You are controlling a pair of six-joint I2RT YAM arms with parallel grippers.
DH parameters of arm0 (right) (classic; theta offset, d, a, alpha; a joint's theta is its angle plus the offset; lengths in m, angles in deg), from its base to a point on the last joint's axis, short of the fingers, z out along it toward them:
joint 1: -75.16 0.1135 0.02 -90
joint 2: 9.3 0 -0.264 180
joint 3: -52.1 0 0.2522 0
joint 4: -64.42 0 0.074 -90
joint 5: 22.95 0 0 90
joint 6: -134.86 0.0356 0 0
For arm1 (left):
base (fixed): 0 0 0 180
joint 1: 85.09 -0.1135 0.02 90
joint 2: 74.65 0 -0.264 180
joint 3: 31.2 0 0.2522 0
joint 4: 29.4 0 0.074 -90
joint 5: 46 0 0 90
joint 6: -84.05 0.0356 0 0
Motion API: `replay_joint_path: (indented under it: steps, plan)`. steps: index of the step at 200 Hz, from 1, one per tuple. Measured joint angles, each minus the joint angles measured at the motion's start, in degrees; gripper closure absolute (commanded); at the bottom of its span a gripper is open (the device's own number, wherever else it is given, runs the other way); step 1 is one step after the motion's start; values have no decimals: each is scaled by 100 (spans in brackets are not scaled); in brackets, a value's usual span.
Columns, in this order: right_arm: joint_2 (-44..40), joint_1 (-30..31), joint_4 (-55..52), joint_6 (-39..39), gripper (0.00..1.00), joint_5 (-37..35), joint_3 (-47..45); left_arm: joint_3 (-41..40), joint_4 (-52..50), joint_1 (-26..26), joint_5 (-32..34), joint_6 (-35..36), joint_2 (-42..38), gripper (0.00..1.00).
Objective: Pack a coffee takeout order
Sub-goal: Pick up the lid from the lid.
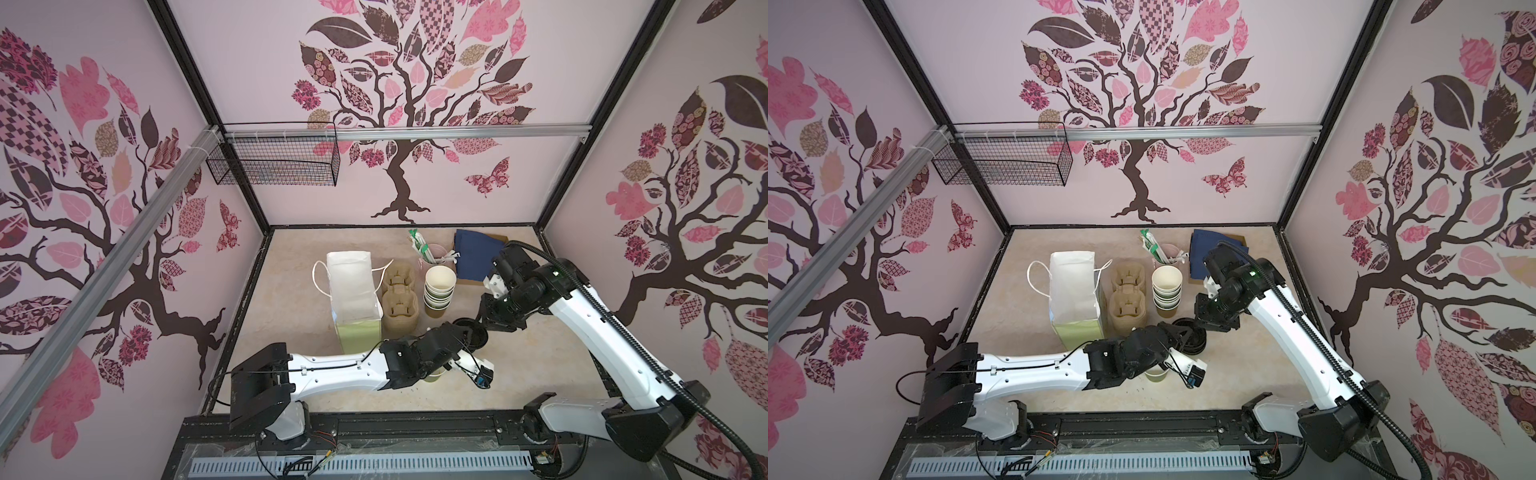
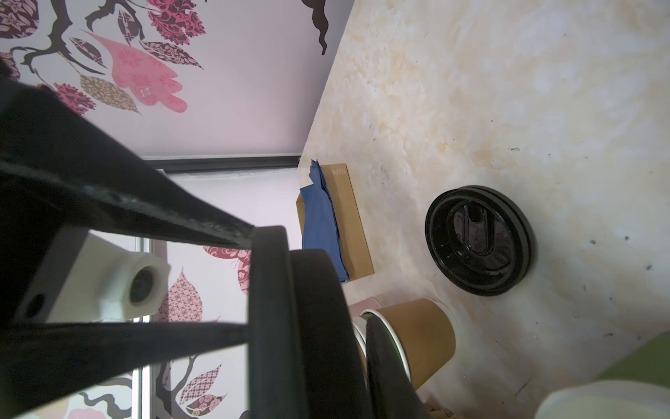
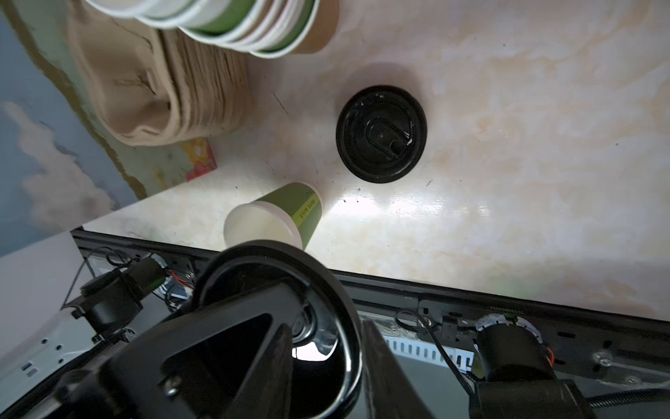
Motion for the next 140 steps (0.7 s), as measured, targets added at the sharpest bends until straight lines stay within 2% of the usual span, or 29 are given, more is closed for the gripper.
replay_joint_path:
  steps: [27, 46, 80, 104, 140]
  plan:
    - [-50, 0, 101, 208, 58, -411, 769, 0, -155, -2, -116, -518, -227, 79]
    - [-238, 2, 190, 315, 58, -879, 1211, 4, -387, -7, -293, -1392, -612, 79]
    - [-629, 0, 330, 267, 58, -1440, 1622, 192, -702, -361, -1071, -3851, -1451, 80]
    - [-651, 0, 544, 50, 59, -1379, 1714, 232, -734, -903, -1731, -5622, -1928, 80]
    - [-649, 11, 1091, -636, 57, -1102, 1526, 251, -769, -1552, -2802, -7711, -2111, 83]
